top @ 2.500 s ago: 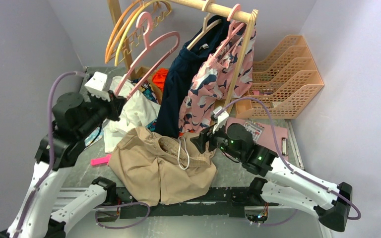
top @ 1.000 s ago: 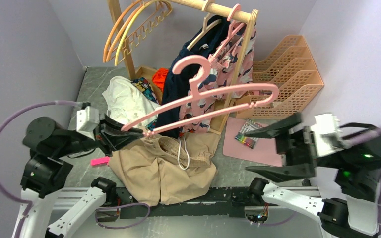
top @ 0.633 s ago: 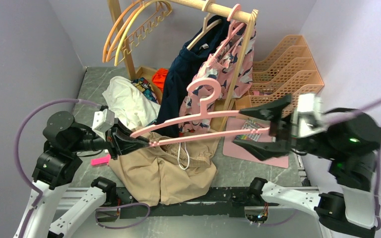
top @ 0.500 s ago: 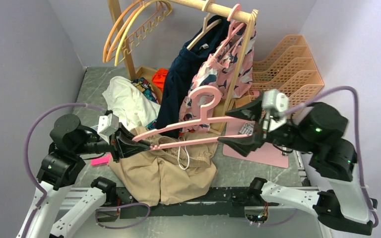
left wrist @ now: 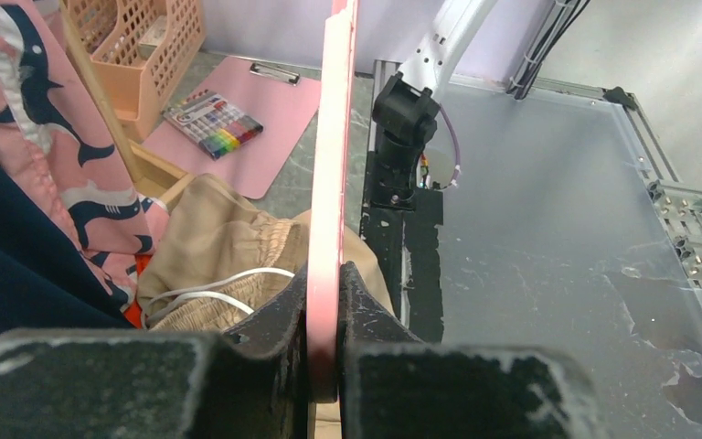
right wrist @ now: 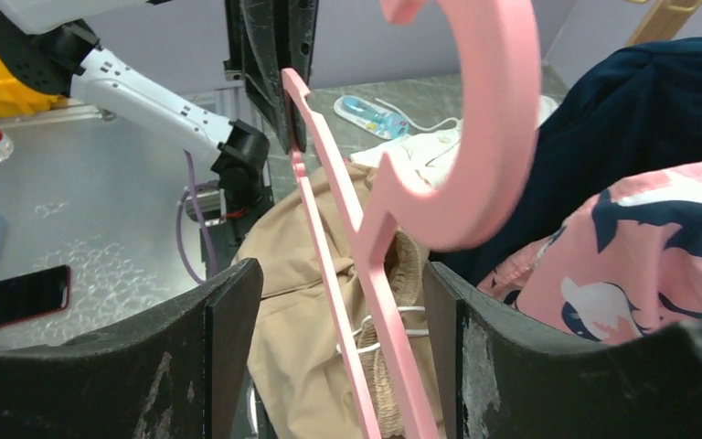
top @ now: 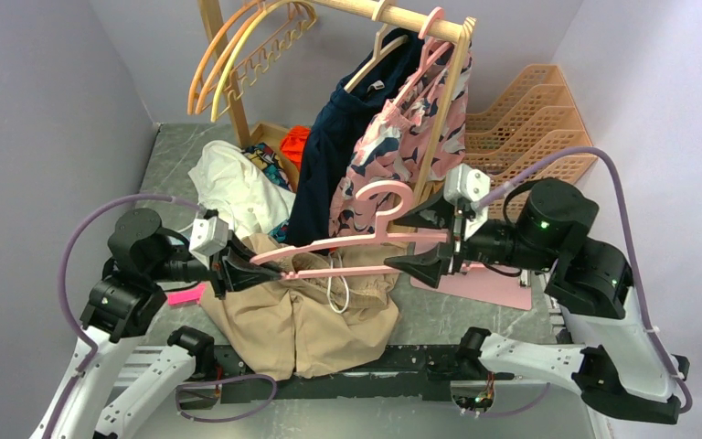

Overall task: Place the shorts on the hanger
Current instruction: Pick up the hanger from the clothesline.

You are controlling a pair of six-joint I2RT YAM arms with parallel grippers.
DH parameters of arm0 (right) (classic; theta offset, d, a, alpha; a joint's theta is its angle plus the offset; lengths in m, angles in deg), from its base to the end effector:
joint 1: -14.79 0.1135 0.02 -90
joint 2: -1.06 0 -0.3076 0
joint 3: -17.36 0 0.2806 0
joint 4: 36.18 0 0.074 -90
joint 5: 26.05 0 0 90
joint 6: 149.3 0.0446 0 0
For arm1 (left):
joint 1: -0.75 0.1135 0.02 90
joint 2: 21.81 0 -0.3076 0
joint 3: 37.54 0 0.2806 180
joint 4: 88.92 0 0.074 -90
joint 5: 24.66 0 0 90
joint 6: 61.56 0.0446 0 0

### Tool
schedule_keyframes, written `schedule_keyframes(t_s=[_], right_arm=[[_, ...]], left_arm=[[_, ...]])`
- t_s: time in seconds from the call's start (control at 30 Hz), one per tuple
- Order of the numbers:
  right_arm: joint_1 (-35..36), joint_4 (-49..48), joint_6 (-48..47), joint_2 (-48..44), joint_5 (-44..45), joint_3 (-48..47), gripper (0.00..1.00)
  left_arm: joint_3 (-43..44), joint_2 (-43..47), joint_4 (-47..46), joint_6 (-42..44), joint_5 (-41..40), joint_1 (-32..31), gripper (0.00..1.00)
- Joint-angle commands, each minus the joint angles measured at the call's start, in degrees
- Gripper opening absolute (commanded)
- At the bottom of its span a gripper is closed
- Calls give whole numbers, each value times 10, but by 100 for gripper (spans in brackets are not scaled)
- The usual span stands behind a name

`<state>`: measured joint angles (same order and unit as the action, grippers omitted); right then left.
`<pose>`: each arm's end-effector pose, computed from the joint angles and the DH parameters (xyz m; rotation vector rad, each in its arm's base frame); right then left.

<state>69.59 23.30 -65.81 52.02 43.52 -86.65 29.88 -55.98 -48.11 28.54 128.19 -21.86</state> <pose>0.0507 0.0989 0.5637 -1.1290 1.3549 0.9228 0.0712 -0.0727 0.4277 1.1326 1.3733 -1.2088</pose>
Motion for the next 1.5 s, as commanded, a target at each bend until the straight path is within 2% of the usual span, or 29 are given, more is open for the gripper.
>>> schedule_keyframes(t_s=[0.0, 0.23, 0.4, 0.47, 0.53, 0.57, 0.6, 0.63, 0.7, 0.8, 0.87, 0.97, 1.17, 1.47], right_arm=[[-2, 5, 3, 21, -41, 4, 67], [-2, -4, 23, 38, -60, 18, 50], [-1, -8, 34, 38, -74, 26, 29], [-2, -3, 35, 39, -77, 26, 19], [-2, -1, 37, 36, -77, 30, 2], [-2, -6, 40, 31, -76, 34, 0], [-2, -13, 44, 24, -75, 39, 0], [-2, -27, 48, 17, -73, 46, 0], [-2, -53, 55, -2, -61, 57, 0], [-2, -99, 65, -36, -33, 85, 0], [-2, -131, 72, -66, -8, 114, 0], [-2, -181, 88, -104, 14, 176, 0], [-2, -211, 95, -108, 17, 223, 0], [-2, -256, 112, -95, -20, 282, 0]], left_arm=[[-18, 1, -52, 3, 31, -6, 7], [16, -21, -25, 37, 14, -40, 7], [6, -22, -40, 33, 5, -50, 7], [1, -22, -47, 30, 1, -50, 7], [-1, -23, -53, 27, -8, -50, 7], [-1, -23, -56, 23, -13, -50, 9], [1, -26, -57, 21, -16, -50, 18], [4, -28, -57, 18, -18, -50, 33], [11, -31, -57, 16, -22, -50, 50], [14, -30, -83, 2, -28, -50, 65], [18, -30, -111, -14, -31, -50, 71], [42, -40, -133, -29, -28, -50, 76], [113, -73, -90, 4, -20, -50, 78], [93, -103, -102, 12, -23, -51, 82]])
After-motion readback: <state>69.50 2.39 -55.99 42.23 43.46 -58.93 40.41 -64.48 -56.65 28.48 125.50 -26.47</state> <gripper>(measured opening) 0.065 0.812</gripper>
